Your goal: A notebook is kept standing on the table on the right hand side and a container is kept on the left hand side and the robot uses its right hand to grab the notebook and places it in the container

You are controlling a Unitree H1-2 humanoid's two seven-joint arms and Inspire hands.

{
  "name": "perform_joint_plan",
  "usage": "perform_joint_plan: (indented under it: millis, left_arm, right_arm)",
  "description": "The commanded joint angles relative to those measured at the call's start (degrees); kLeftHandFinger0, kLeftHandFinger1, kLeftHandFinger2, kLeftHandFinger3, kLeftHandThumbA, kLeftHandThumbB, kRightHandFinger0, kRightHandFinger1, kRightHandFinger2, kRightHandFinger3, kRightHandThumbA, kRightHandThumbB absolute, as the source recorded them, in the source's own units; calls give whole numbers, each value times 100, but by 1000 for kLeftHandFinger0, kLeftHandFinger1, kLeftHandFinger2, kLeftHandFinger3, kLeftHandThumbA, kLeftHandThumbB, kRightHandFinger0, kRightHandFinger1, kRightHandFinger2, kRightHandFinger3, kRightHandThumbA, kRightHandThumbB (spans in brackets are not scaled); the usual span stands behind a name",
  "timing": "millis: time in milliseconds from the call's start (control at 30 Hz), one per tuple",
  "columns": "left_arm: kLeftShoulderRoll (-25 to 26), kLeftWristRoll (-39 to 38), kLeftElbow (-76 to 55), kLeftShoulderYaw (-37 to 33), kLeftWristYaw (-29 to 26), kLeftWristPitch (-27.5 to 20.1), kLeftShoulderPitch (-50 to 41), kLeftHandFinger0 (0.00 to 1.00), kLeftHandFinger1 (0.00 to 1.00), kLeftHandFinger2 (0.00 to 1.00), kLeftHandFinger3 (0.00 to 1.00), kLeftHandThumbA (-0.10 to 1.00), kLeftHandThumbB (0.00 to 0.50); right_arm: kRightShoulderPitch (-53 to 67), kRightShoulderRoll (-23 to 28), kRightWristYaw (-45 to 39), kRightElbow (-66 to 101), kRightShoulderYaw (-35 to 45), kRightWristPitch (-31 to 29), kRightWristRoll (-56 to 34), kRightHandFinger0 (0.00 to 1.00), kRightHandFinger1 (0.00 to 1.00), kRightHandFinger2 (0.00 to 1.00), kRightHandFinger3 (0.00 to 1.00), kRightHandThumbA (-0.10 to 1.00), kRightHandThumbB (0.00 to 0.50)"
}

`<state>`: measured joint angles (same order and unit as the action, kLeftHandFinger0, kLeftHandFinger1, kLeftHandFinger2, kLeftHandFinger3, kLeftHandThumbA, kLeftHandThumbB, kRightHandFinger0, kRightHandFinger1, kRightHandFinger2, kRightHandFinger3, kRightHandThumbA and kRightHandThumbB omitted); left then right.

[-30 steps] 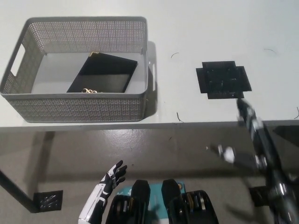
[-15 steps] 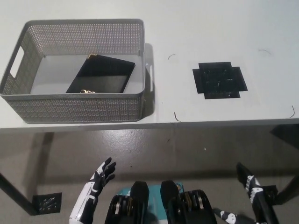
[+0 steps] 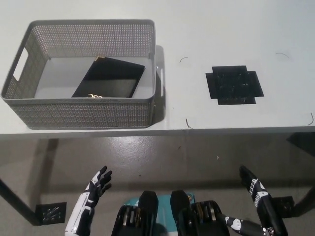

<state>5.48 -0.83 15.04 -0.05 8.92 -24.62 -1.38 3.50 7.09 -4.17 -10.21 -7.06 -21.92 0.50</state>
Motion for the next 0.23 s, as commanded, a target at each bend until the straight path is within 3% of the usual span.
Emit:
perform_joint_plan:
  millis: [0,200]
  left_arm:
    - [-4,20,-109,27,-105,-231,-3,1000,1000,1000,1000,1000,340]
    - [7,46,-103,22,-112,-231,22,1000,1000,1000,1000,1000,331]
  right_arm:
    - [-66,-8,-100,54,81,-450,-156,1000,1000,1000,1000,1000,414]
    - [-102,-18,-114,30,132,-461,-189,1000,1000,1000,1000,1000,401]
